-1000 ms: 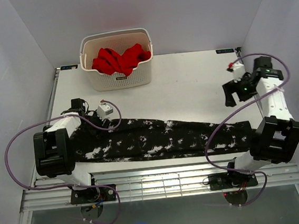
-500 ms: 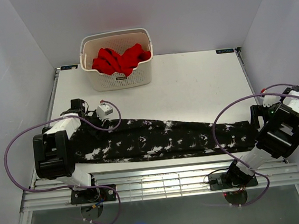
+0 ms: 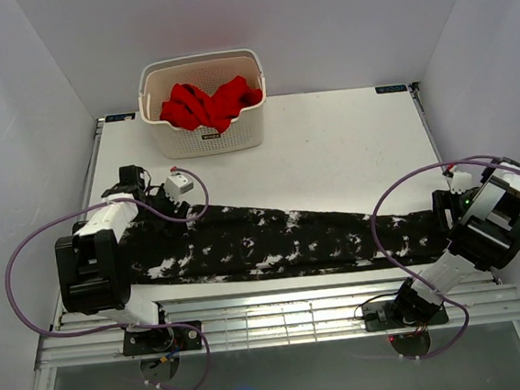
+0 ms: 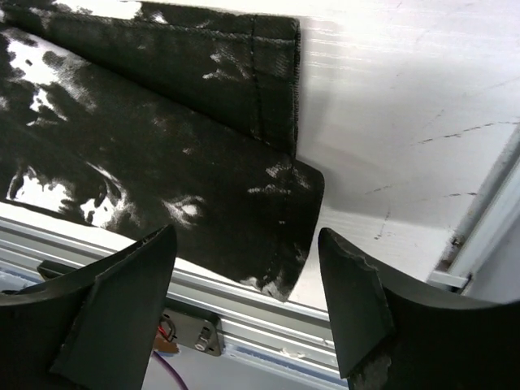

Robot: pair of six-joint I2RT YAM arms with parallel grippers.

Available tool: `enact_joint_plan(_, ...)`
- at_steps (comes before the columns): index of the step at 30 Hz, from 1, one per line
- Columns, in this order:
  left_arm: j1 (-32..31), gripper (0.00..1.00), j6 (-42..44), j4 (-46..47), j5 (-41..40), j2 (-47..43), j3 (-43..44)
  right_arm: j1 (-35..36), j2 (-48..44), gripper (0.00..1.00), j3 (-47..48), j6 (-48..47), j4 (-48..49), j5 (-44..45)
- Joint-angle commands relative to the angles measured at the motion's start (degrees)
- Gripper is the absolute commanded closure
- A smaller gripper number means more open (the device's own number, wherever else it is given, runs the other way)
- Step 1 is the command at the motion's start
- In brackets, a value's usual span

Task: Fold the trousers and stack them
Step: Fold the trousers

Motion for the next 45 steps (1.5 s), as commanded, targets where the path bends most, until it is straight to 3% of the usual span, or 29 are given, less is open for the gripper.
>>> enact_joint_plan(1, 0.2, 0.27, -0.3, -0.7, 0.3, -2.8, 2.2, -0.3, 1.7, 0.23, -1.4, 0.7, 0.7, 0.2)
enact_joint_plan(5, 0.2, 0.27, -0.3, -0.6, 0.4, -2.9, 2.2, -0.3, 2.2, 0.35, 0.0, 1.3, 0.5, 0.1)
enact_joint_plan(8, 0.2, 0.27, -0.9, -0.6, 0.5, -3.1, 2.2, -0.2, 2.3, 0.67, 2.3, 0.5, -2.2, -1.5)
enact_joint_plan(9, 0.2, 0.27, -1.2, -0.7, 0.6, -3.3, 2.2, -0.3, 1.8, 0.85, 2.9, 0.2, -3.0, -3.4)
enact_joint_plan(10, 0.2, 0.27, -1.9, -0.7, 1.1, -3.4, 2.2, -0.3, 1.2, 0.91, 3.8, -0.4, -4.3, -5.0)
enact_joint_plan(16, 0.2, 0.27, -3.2, -1.6, 3.1, -4.2, 2.6, 4.8, -7.0, 0.92, 11.4, -6.0, -14.6, -17.3)
enact_joint_plan(19, 0.3, 0.27, -4.6, -1.8, 4.2, -4.2, 3.2, 12.7, -12.7, 0.92, 10.4, -7.1, -14.8, -20.5)
enact_joint_plan(23, 0.2, 0.27, -7.2, -2.1, 7.1, -4.0, 4.4, 31.0, -22.2, 0.92, 3.2, -2.6, -8.5, -19.7)
enact_joint_plan(29, 0.2, 0.27, -12.1, -1.9, 11.3, -3.4, 5.2, 52.5, -25.1, 0.92, -6.2, 2.7, -4.6, -17.5)
enact_joint_plan(32, 0.3, 0.26, -13.4, -1.8, 11.3, -2.0, 4.7, 56.2, -24.6, 0.92, -5.9, 2.8, -4.1, -15.8)
enact_joint_plan(37, 0.3, 0.25, -14.0, -1.3, 9.3, -0.4, 4.3, 56.1, -23.8, 0.92, -5.8, 2.0, -5.3, -9.0)
enact_joint_plan(40, 0.3, 0.24, -13.9, -1.3, 8.6, -0.8, 4.2, 48.7, -28.2, 0.92, -5.6, -2.1, -6.3, -6.0)
enact_joint_plan(45, 0.3, 0.26, -10.9, -1.7, 9.2, -2.0, 3.6, 28.5, -29.5, 0.92, -6.4, -14.7, -12.3, -2.2)
